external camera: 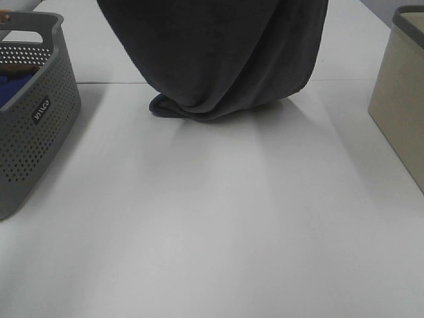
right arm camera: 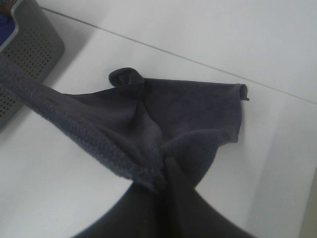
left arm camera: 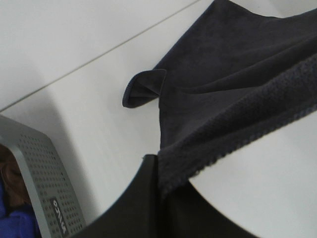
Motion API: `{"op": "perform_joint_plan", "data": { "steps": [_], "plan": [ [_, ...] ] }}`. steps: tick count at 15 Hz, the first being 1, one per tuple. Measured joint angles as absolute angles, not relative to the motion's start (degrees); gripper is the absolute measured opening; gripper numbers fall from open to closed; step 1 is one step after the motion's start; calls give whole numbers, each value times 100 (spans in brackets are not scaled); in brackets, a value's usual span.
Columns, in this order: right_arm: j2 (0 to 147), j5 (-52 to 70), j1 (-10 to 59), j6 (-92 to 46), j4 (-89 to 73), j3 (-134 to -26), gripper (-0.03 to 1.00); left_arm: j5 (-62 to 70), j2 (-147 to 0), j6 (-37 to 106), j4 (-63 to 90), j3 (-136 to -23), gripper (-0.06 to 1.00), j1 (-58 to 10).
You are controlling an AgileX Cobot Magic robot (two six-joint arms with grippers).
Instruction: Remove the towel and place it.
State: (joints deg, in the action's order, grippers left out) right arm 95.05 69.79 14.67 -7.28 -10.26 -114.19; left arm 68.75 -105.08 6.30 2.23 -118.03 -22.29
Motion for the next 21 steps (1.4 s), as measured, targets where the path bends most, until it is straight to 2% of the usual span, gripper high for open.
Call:
{"op": "perform_joint_plan", "data": {
  "steps": [3, 4, 9, 12, 16, 21],
  "plan": [
    [8892, 6979, 1501, -728, -1197, -10731, 1, 6784, -9482, 510, 447, -10663, 0, -2257],
    [8440, 6979, 1524, -728, -1312, -10130, 1, 6738, -8812, 395, 642, -9878, 0, -2275],
    [7489, 6961, 1558, -435, -1581, -8256, 1, 6595, -7809, 286, 1283, -7913, 0, -2303],
    [6939, 6956, 1558, -275, -1616, -7374, 1, 6578, -7655, 350, 1816, -7133, 0, -2343],
    [6251, 6956, 1558, 0, -1839, -6388, 1, 6543, -7643, 355, 1954, -6194, 0, -2802],
    [5455, 6950, 1530, 172, -2057, -5243, 1, 6549, -7529, 229, 1914, -5718, 0, -3329]
  ]
}}
